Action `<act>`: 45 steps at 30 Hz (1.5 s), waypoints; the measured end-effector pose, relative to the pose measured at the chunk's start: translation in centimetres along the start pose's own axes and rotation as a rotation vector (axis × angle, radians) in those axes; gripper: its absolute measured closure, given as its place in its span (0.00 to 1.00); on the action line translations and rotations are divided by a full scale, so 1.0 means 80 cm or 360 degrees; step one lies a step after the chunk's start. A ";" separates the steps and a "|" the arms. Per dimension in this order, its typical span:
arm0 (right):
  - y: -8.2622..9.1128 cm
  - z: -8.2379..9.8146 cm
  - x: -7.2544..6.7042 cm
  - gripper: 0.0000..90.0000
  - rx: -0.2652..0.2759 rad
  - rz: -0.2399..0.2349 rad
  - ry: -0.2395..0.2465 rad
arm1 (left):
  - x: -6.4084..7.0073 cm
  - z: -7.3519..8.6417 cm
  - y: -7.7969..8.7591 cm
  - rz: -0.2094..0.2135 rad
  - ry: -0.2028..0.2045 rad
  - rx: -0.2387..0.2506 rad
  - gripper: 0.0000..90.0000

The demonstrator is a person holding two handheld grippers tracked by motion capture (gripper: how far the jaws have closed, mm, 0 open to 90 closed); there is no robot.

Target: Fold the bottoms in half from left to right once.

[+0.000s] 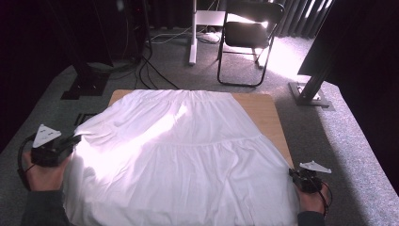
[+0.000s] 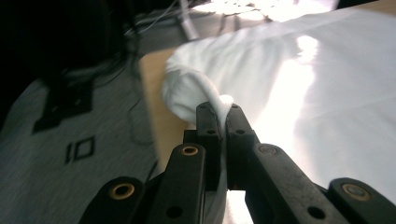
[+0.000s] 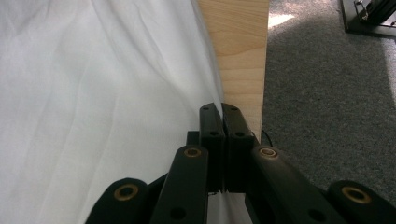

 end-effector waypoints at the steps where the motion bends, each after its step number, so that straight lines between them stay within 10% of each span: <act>1: 0.000 0.000 0.000 0.98 0.0001 -0.0002 0.0001 | 0.012 -0.013 0.002 0.0060 -0.0014 0.0043 0.98; 5: -0.001 0.000 -0.001 0.98 0.0003 -0.0003 0.0000 | 0.052 -0.056 0.004 0.0221 -0.0073 0.0159 0.98; 10: -0.001 -0.001 -0.002 0.98 0.0004 0.0001 0.0004 | 0.185 -0.137 -0.024 0.0584 -0.0293 0.0295 0.98; 13: -0.001 -0.001 -0.002 0.98 0.0006 0.0004 0.0006 | 0.283 -0.168 -0.026 0.0910 -0.0408 0.0374 0.98; 17: -0.001 0.000 -0.002 0.98 0.0009 0.0011 0.0010 | 0.401 -0.170 -0.039 0.1172 -0.0605 0.0311 0.98; 21: -0.001 0.000 -0.003 0.98 0.0006 0.0017 0.0009 | 0.463 -0.142 -0.076 0.1259 -0.0656 0.0138 0.94; 25: 0.000 -0.005 -0.008 0.77 -0.0029 0.0081 0.0016 | 0.463 -0.126 -0.094 0.1263 -0.0615 0.0080 0.73; 29: 0.009 -0.025 -0.035 0.65 0.0035 0.0068 0.0074 | 0.409 -0.107 -0.108 0.1080 -0.0531 0.0035 0.67; 37: 0.023 -0.102 -0.143 0.65 0.0172 -0.0254 0.0313 | 0.299 -0.018 -0.130 0.0586 -0.0438 -0.0173 0.61; 45: -0.017 -0.147 -0.212 0.50 0.0098 -0.0370 0.0439 | 0.248 0.069 -0.142 0.0388 -0.0301 -0.0376 0.51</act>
Point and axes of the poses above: each handheld gripper's, and its own axes: y roughly backward along the jaws, z roughly out of its underside, x roughly to its right, the point moved 5 cm from there along -y, roughly forward along the jaws, and after that the axes turned 9 degrees about -z, right-handed, at the moved point
